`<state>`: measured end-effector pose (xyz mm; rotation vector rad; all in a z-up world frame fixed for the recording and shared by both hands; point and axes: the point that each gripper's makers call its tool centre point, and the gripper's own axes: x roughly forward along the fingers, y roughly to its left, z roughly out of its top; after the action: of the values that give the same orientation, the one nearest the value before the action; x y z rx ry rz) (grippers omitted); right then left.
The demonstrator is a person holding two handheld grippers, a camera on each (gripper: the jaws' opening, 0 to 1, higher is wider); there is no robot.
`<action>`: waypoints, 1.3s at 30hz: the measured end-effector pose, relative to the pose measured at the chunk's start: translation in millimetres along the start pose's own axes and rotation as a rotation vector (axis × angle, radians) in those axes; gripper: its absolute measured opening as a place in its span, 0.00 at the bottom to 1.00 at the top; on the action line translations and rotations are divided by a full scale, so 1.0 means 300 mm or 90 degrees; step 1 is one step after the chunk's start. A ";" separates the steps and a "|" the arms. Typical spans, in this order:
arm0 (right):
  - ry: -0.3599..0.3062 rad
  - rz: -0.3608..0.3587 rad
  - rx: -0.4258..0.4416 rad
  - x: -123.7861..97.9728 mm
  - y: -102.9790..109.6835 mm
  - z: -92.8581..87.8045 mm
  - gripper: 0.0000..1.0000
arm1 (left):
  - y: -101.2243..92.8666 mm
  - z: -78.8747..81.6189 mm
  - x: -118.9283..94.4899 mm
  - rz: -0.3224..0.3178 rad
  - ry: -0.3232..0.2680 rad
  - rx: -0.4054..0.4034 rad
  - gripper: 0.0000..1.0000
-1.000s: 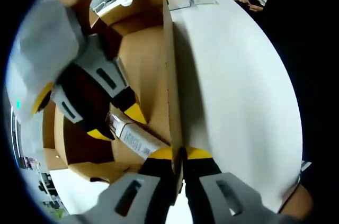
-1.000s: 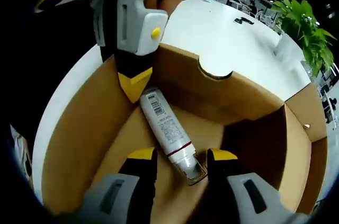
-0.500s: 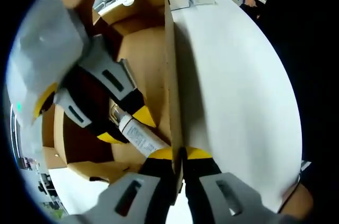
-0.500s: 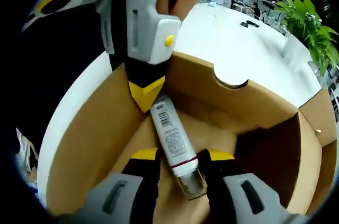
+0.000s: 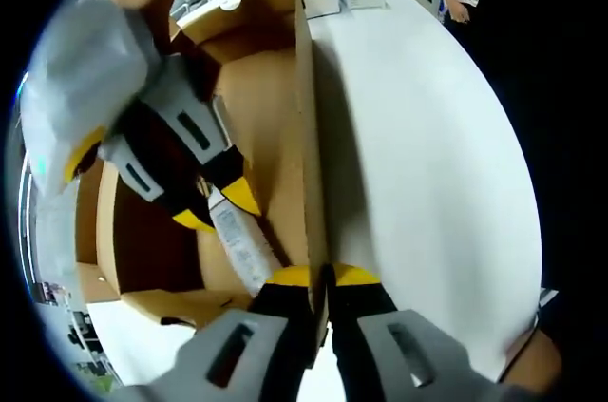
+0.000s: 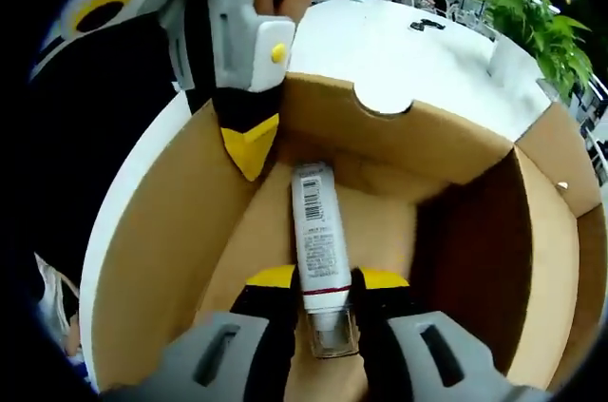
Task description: Operate the shoe box by opening the lid, removing the specified soft item, and placing it in the target area until the item is outside and the box remains undamaged.
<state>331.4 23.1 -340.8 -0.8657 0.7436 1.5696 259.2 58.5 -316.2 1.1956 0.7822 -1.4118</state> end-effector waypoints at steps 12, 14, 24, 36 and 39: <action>-0.022 -0.087 0.142 -0.087 0.003 -0.129 0.21 | -0.008 0.007 0.001 -0.001 0.000 -0.003 0.04; -0.016 -0.106 0.156 -0.101 0.010 -0.153 0.21 | -0.008 0.007 0.001 -0.001 0.001 -0.004 0.04; -0.019 -0.162 0.211 -0.139 0.060 -0.220 0.21 | 0.001 0.004 0.004 -0.001 0.003 -0.005 0.04; -0.024 -0.218 0.190 -0.163 0.052 -0.235 0.34 | 0.010 0.001 0.006 0.000 0.005 -0.006 0.04; -0.037 -0.234 0.194 -0.180 0.039 -0.209 0.42 | 0.011 0.000 0.006 0.000 0.004 -0.006 0.04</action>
<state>333.1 -59.4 -328.0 -0.6818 0.7136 1.1171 262.5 57.1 -317.4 1.1931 0.7934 -1.4038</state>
